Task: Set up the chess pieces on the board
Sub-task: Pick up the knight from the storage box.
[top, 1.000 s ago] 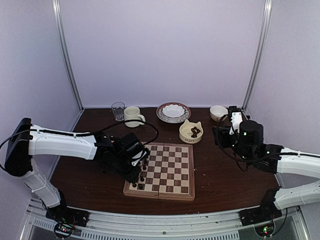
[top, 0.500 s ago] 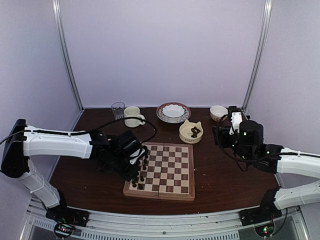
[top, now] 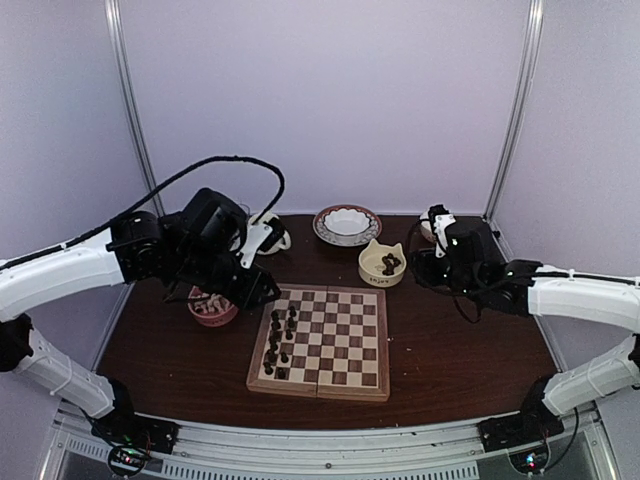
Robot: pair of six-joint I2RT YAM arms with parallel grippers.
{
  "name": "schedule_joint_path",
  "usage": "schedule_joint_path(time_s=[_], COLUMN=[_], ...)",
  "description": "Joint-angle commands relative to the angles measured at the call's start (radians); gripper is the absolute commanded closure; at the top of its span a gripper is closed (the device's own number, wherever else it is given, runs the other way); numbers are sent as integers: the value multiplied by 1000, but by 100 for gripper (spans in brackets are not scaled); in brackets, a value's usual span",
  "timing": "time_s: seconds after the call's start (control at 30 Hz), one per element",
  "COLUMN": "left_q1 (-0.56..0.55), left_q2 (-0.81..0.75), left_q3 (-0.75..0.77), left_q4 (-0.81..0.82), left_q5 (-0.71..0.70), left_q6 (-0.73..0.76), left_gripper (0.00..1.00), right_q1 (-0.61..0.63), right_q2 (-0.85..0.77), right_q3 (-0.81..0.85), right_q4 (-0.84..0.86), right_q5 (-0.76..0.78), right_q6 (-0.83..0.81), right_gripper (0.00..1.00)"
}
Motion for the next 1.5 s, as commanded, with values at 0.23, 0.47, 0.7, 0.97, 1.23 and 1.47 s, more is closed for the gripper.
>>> schedule_joint_path(time_s=[0.23, 0.47, 0.7, 0.97, 1.23, 1.47], left_q1=[187, 186, 185, 186, 186, 186], left_q2=[-121, -232, -379, -346, -309, -325], left_q3=[-237, -411, -553, -566, -551, -552], left_q4=[532, 633, 781, 801, 786, 780], left_q5=[-102, -284, -272, -289, -300, -305], left_q6=[-79, 3, 11, 12, 23, 25], left_gripper=[68, 67, 63, 60, 60, 60], right_q1=[-161, -193, -229, -251, -253, -255], right_q2=[413, 744, 946, 1027, 1111, 1129], right_q3=[438, 756, 931, 1004, 1086, 1107], right_q4=[-325, -497, -555, -568, -615, -641], right_q5=[-289, -260, -265, -266, -281, -287], right_q6=[31, -39, -66, -82, -86, -84], right_gripper=[57, 59, 62, 63, 70, 72])
